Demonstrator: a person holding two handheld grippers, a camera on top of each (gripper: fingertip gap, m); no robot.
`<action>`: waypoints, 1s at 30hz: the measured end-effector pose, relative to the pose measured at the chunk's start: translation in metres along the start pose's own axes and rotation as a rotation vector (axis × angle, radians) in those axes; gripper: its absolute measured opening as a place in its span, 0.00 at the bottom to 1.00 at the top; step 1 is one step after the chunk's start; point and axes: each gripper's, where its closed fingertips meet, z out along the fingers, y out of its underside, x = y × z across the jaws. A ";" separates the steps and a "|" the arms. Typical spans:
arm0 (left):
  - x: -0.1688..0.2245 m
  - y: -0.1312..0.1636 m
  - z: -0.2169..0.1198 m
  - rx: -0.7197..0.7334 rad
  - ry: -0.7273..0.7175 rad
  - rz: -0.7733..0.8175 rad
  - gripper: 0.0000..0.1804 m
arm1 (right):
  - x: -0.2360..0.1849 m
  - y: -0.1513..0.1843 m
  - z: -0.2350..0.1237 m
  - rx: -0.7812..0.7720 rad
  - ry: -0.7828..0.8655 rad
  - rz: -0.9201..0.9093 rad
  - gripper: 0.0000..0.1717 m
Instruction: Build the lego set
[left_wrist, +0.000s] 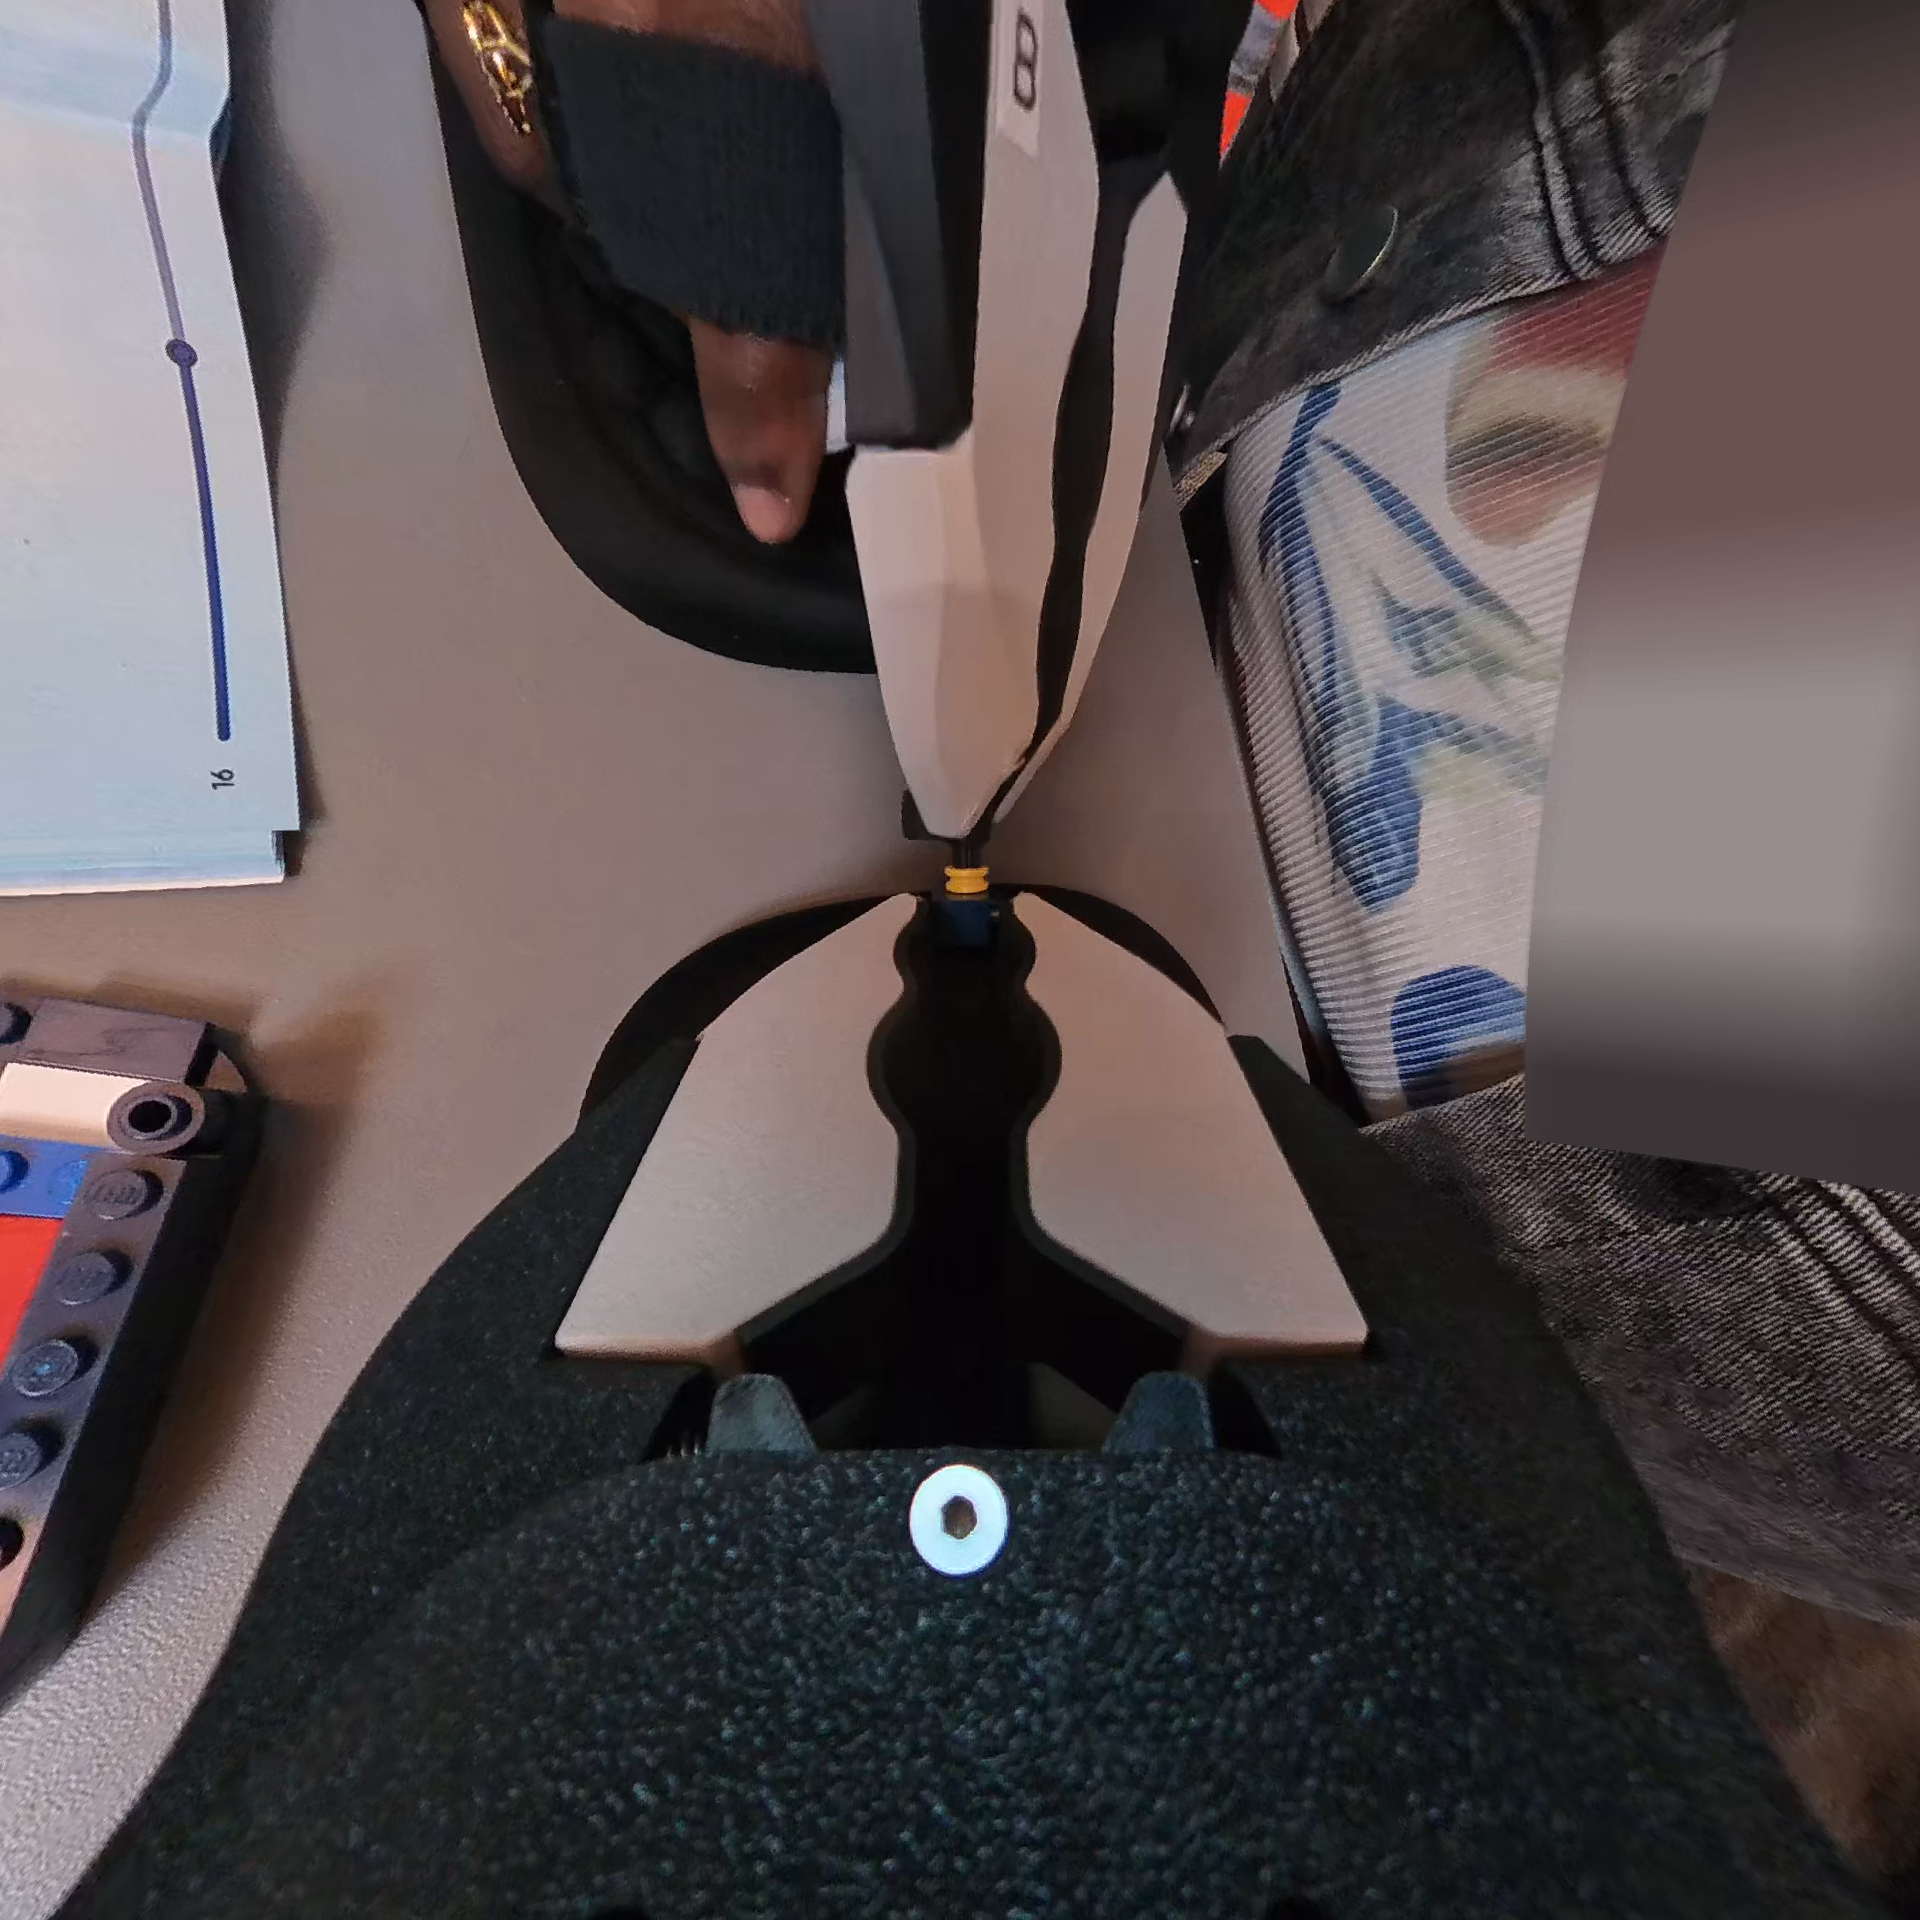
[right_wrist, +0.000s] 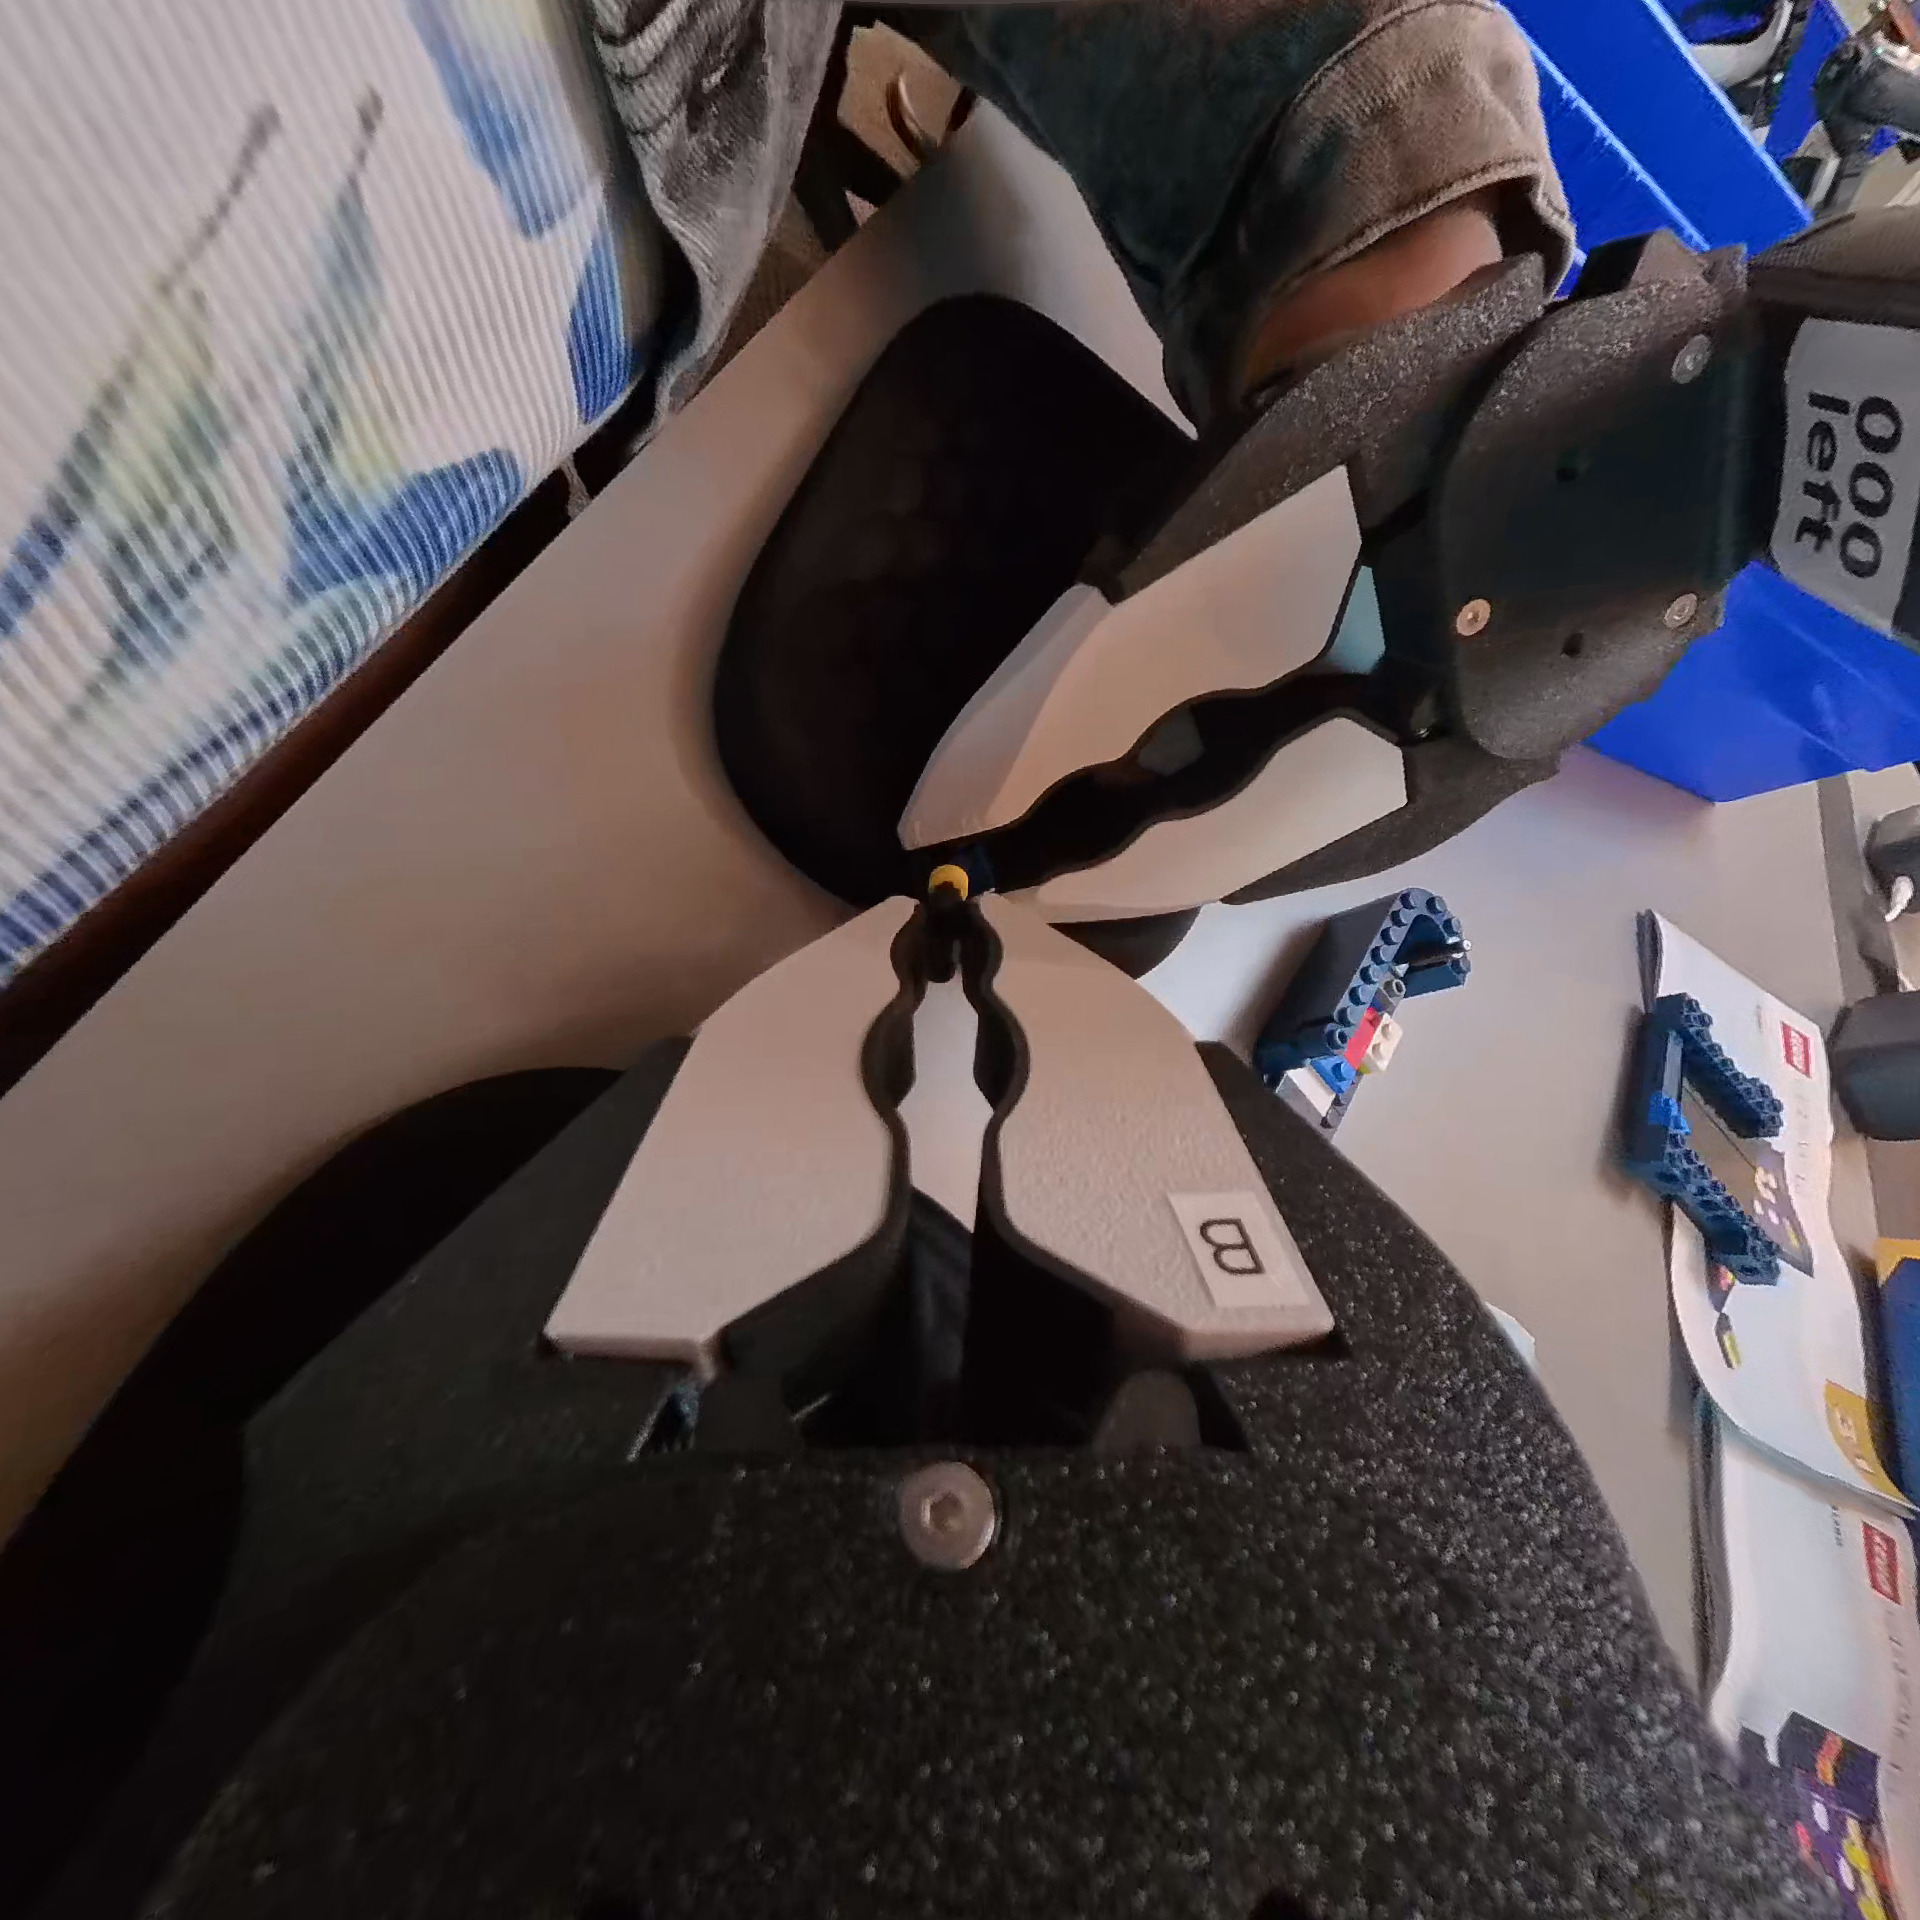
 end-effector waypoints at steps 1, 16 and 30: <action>0.000 0.000 0.000 0.000 -0.001 0.000 0.07 | 0.000 0.000 0.001 -0.007 0.007 -0.004 0.03; 0.001 0.000 0.001 0.004 -0.021 0.025 0.07 | 0.002 -0.001 0.010 -0.002 0.036 -0.057 0.05; 0.000 0.000 0.000 0.009 -0.033 0.043 0.06 | 0.001 0.000 0.001 0.021 0.018 -0.018 0.03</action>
